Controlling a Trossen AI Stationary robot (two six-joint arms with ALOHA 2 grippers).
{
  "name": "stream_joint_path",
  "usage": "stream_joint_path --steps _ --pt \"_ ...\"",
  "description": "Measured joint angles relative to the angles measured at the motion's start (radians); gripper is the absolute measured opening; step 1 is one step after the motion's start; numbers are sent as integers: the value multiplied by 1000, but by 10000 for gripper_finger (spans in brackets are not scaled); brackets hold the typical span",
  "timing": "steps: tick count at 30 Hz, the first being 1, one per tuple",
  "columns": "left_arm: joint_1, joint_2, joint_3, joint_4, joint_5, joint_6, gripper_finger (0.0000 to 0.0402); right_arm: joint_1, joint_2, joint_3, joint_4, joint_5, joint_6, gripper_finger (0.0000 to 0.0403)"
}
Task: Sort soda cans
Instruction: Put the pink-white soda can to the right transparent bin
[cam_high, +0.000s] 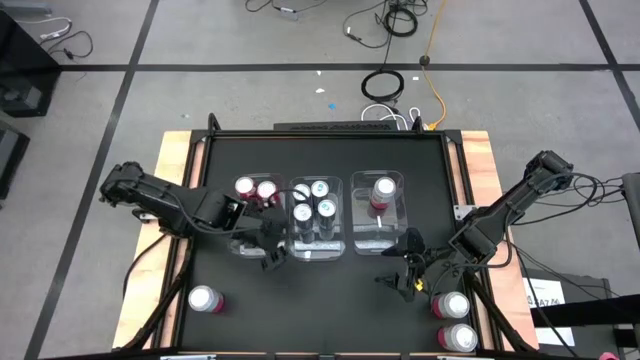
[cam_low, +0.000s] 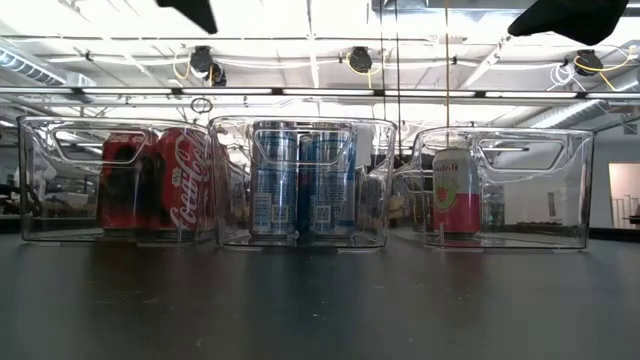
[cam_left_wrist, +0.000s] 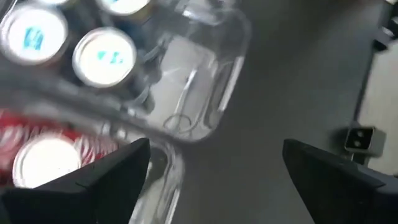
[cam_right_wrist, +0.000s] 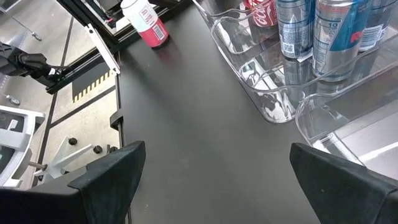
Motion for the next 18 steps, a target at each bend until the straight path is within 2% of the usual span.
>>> stream_joint_path --steps 5,12,15,18 --pt "-24 1 0 82 39 181 375 0 0 0 0 2 22 391" --pt "-42 1 0 135 134 191 375 0 0 3 -36 7 109 391" --pt "-66 1 0 168 134 193 375 0 6 55 -177 2 255 391" --pt "-92 1 0 197 126 199 375 4 33 155 -398 -6 356 391"
